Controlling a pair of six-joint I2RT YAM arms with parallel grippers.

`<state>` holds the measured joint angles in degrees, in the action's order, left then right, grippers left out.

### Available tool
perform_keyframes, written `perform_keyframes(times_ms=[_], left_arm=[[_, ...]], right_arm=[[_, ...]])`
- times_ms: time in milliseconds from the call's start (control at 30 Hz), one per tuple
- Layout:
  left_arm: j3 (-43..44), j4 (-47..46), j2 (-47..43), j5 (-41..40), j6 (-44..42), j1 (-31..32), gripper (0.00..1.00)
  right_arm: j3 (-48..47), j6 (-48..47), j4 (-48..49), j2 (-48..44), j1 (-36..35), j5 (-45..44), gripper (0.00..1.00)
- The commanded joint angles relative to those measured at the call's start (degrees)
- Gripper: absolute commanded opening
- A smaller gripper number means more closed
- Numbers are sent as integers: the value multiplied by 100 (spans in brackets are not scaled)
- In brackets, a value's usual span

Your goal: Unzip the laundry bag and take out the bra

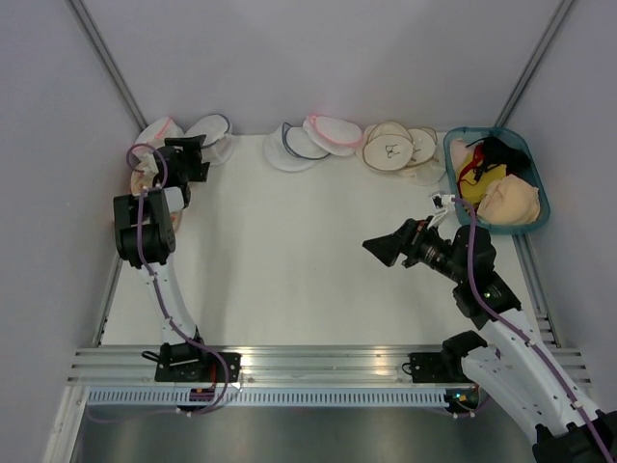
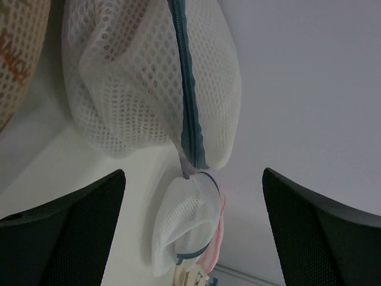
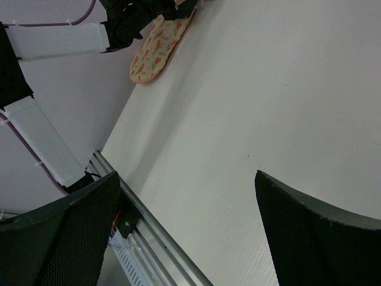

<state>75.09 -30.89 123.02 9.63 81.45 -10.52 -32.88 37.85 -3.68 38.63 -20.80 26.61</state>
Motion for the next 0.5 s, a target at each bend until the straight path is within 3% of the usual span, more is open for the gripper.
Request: perform_keyframes(times_ms=[0,100,200,233,333,467], left_arm=[[829,-277,608,127,372,68,98],[1374,-215,1135,293,319,121,87],[1849,-294,1566,662,214,182,55],[1930,-468,1637,776,196,208,35],[1940,-733,1717,1172,274,218,2],[951,-1664,1156,1507,398,217,2]], right_arm=[[45,-84,-106,-14,-21,-86,98],[80,-67,-98,-5,-21,-121,98],[115,-41,-36,39,-21,-130,98],[133,-40,-19,65,-21,-121,98],[151,-23,43,136,-21,-104,98],[203,-58,78,118,-21,-103,98]])
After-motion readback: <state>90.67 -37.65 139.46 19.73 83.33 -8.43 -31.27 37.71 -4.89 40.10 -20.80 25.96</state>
